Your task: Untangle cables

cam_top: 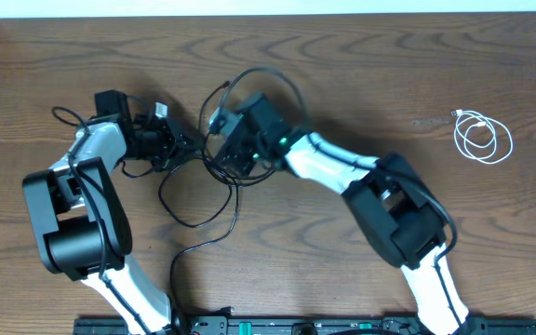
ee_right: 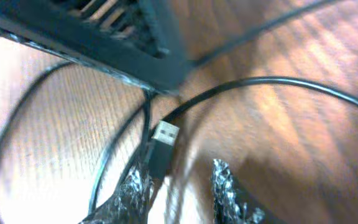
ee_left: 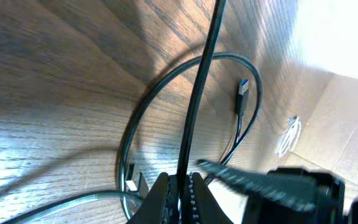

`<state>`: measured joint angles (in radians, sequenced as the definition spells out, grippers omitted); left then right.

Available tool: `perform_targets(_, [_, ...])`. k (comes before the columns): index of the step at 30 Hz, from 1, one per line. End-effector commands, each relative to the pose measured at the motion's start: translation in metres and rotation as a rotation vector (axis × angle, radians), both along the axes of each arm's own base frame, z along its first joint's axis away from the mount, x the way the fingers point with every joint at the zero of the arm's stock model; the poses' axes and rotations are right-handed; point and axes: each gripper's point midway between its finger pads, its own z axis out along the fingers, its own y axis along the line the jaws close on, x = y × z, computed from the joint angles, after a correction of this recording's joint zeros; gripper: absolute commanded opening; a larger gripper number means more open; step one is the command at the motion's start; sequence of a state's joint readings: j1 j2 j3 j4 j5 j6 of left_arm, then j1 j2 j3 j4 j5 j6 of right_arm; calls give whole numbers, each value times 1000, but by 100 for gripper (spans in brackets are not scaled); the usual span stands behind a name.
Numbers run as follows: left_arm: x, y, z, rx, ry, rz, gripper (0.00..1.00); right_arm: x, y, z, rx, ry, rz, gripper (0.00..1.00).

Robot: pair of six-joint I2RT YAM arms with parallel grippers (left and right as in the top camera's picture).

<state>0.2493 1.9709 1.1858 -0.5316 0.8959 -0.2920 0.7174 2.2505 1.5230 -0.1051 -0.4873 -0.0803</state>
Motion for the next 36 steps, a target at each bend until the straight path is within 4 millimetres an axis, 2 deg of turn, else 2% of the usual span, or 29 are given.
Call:
perform_targets(1, [-2, -4, 2, -41, 6, -2, 7, 8, -13, 31, 121, 123, -21, 29])
perform_targets(3, [-2, -4, 2, -41, 6, -4, 8, 15, -24, 30, 127, 160, -50, 29])
perform_targets(6, [-2, -4, 2, -41, 6, -3, 7, 12, -30, 39, 190, 217, -1, 31])
perform_targets(10, [-2, -5, 3, -50, 5, -4, 8, 6, -36, 54, 277, 281, 72, 41])
perform_targets(14, [-2, -13, 13, -119, -13, -16, 7, -1, -37, 61, 315, 315, 115, 50])
perform_targets(17, [-2, -16, 16, -144, -19, -22, 8, -5, -34, 60, 310, 322, 121, 64])
perform_targets(20, [-2, -18, 17, -147, -20, -27, 7, -15, -27, 59, 304, 331, 142, 67])
perform_targets(27, [-3, -30, 20, -168, -23, -56, 8, -46, 0, 60, 295, 336, 218, 66])
perform_targets(36, [-3, -34, 20, -166, -28, -66, 7, -70, 19, 59, 280, 333, 268, 59])
